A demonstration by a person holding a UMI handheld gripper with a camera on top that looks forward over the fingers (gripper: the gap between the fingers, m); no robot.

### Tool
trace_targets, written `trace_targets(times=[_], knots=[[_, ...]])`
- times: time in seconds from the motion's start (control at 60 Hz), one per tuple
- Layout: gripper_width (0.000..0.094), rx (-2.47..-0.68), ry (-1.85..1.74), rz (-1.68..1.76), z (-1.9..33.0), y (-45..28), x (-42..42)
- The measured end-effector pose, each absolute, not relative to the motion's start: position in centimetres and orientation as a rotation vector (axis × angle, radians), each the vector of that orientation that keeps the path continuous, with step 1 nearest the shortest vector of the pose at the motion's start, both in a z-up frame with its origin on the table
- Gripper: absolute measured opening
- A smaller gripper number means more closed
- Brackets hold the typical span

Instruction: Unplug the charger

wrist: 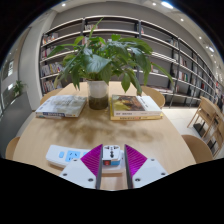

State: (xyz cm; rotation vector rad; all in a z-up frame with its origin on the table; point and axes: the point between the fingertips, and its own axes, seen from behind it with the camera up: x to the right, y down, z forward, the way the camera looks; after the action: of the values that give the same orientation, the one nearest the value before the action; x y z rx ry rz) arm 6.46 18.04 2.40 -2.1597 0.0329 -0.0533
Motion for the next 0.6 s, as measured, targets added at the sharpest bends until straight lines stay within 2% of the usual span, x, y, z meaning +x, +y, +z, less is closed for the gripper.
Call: trace_targets(times=[0.05,0.117,0.233,0.367,0.383,0.4,0.5,0.55,0.6], knots=[[0.0265,-2.134,0.013,-0.007,2.4,18.1,5.6],[0.0245,-2.118,0.01,-0.009,2.6,18.2,5.7],[0.0155,-2.123,0.06,-0.001,2.6,18.3,5.8],[0.011,-2.22,0.088,0.043,2.6,18.1,5.6],[0.0107,-2.197,0.085,0.059,3.6,18.2,5.9],[0.0108,-2.14,0.097,0.074,6.1,18.9,6.2],[0.0105,-1.81,0.105,0.079,25.0,21.9,9.2],[0.0105,-1.736,0.125,0.074,30.7,22.5,11.9],[0.0104,-1.712,0.161,0.045,32.8,22.2,15.2]])
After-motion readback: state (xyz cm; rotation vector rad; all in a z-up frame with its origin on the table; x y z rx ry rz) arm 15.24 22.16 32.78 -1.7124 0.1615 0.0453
